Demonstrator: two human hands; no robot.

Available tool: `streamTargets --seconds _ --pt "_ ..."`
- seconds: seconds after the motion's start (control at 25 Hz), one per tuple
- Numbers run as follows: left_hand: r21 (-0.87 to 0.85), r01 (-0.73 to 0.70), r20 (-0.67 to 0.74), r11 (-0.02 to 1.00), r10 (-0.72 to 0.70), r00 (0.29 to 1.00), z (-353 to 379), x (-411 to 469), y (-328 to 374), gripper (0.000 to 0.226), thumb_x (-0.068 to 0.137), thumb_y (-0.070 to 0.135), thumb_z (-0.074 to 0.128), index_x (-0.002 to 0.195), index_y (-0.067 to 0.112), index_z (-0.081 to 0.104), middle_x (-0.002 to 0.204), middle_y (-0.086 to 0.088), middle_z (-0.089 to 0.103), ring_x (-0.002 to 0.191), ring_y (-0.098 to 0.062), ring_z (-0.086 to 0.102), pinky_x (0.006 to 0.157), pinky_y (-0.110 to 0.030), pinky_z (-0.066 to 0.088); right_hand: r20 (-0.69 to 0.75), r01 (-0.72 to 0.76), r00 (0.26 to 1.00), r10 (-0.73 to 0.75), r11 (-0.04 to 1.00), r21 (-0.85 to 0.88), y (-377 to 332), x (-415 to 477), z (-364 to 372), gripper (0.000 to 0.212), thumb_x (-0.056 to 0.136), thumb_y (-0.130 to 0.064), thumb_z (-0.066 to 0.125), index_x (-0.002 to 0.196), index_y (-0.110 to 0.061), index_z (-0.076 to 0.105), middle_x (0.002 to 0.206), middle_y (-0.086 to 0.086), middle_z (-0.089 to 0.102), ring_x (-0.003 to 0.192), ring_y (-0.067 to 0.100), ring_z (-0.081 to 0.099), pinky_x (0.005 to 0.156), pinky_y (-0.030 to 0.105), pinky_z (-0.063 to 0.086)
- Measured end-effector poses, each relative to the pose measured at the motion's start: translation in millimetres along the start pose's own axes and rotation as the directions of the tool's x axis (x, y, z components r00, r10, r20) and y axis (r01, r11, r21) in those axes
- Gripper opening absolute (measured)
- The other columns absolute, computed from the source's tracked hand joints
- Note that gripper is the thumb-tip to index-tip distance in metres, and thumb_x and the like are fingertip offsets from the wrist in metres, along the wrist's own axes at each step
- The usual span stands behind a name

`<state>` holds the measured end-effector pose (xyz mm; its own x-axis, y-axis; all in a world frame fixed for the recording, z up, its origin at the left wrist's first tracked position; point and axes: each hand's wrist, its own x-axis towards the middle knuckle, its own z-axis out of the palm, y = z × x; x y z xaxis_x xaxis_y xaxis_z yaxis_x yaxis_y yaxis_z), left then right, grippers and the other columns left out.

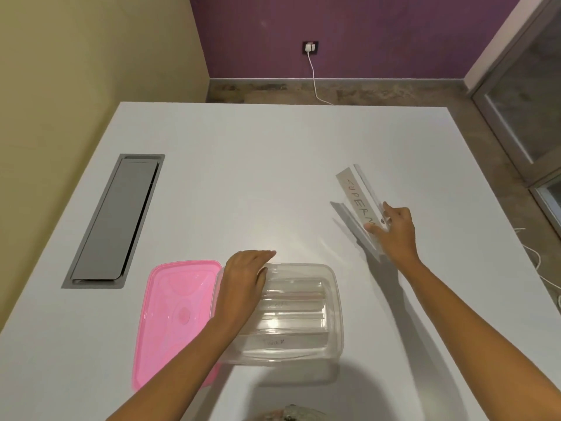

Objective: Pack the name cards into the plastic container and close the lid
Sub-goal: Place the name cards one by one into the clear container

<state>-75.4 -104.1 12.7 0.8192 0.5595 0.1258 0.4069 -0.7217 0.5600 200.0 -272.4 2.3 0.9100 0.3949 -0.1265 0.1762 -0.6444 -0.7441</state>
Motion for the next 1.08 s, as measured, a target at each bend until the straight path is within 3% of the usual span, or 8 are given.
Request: streamTargets --seconds 0.16,0.28,0.36,0.48,0.6,0.84,0.96,1.08 --pt "-0.008 0.151 -0.099 0.989 -0.151 0.984 -18.1 -25.6 -18.6 0.034 0.089 0.006 0.057 0.118 0.021 0.064 0.123 0.005 0.064 0.117 -0.017 0.053 0.104 -0.031 0.034 0.050 0.088 0.995 -0.091 0.994 0.072 -16.4 -61.2 7.1 0.065 0.081 -0.017 0.073 0.139 -0.014 0.044 0.114 0.003 0.047 0.102 0.011 0.049 0.088 0.015 0.039" --pt "-0.232 0.314 -0.115 0.921 -0.346 0.931 -31.4 -40.4 -31.3 0.032 0.090 0.006 0.056 0.114 0.025 0.066 0.122 0.005 0.064 0.115 -0.014 0.055 0.097 -0.023 0.040 0.135 0.160 0.975 -0.176 0.979 0.126 -31.1 -107.6 16.6 0.063 0.080 -0.017 0.074 0.137 -0.018 0.047 0.109 -0.004 0.048 0.093 -0.001 0.050 0.081 -0.004 0.037" --pt "-0.410 0.414 -0.098 0.813 -0.490 0.866 -38.8 -48.0 -34.6 0.032 0.089 0.007 0.056 0.112 0.026 0.067 0.119 0.005 0.067 0.109 -0.011 0.059 0.085 -0.015 0.043 0.212 0.206 0.949 -0.234 0.968 0.143 -38.9 -134.0 21.4 0.061 0.081 -0.023 0.073 0.136 -0.023 0.048 0.111 -0.007 0.050 0.099 -0.006 0.050 0.083 0.002 0.039" --pt "-0.470 0.531 -0.028 0.705 -0.614 0.789 -44.5 -58.2 -36.7 0.033 0.090 0.013 0.055 0.117 0.027 0.066 0.113 0.001 0.071 0.094 -0.012 0.064 0.082 -0.019 0.043 0.349 0.268 0.889 -0.296 0.955 0.128 -46.2 -163.7 26.1 0.058 0.082 -0.031 0.071 0.135 -0.030 0.048 0.113 -0.015 0.049 0.106 -0.003 0.051 0.088 0.012 0.041" --pt "-0.504 0.574 0.059 0.645 -0.637 0.768 -43.6 -66.7 -33.9 0.033 0.091 0.019 0.056 0.122 0.028 0.063 0.120 0.005 0.067 0.081 -0.003 0.063 0.078 -0.021 0.050 0.466 0.350 0.828 -0.310 0.937 0.002 -48.2 -180.9 30.7 0.060 0.082 -0.034 0.069 0.137 -0.033 0.045 0.116 -0.018 0.047 0.105 0.005 0.052 0.089 0.026 0.048" --pt "-0.525 0.589 0.132 0.614 -0.625 0.769 -40.7 -72.6 -40.3 0.036 0.090 0.023 0.058 0.126 0.029 0.059 0.128 0.004 0.063 0.115 -0.016 0.059 0.106 -0.041 0.043 0.610 0.550 0.711 -0.349 0.817 -0.174 -41.7 -201.2 52.7 0.059 0.085 -0.030 0.065 0.139 -0.027 0.041 0.124 -0.010 0.047 0.106 0.012 0.054 0.087 0.032 0.050" --pt "-0.532 0.585 0.150 0.612 -0.612 0.777 -42.1 -72.6 -42.4 0.035 0.090 0.023 0.059 0.125 0.028 0.059 0.129 0.003 0.063 0.119 -0.018 0.058 0.103 -0.049 0.046 0.663 0.571 0.688 -0.293 0.783 -0.246 -38.7 -201.4 66.6 0.059 0.085 -0.025 0.066 0.139 -0.021 0.042 0.127 -0.004 0.050 0.111 0.017 0.054 0.088 0.035 0.050" --pt "-0.526 0.567 0.130 0.634 -0.598 0.791 -40.1 -73.0 -44.4 0.035 0.090 0.025 0.059 0.125 0.029 0.059 0.129 0.002 0.063 0.116 -0.017 0.058 0.102 -0.045 0.048 0.699 0.546 0.679 -0.226 0.792 -0.274 -38.1 -197.9 76.6 0.058 0.082 -0.021 0.070 0.136 -0.020 0.047 0.129 0.001 0.052 0.110 0.022 0.056 0.089 0.037 0.049"
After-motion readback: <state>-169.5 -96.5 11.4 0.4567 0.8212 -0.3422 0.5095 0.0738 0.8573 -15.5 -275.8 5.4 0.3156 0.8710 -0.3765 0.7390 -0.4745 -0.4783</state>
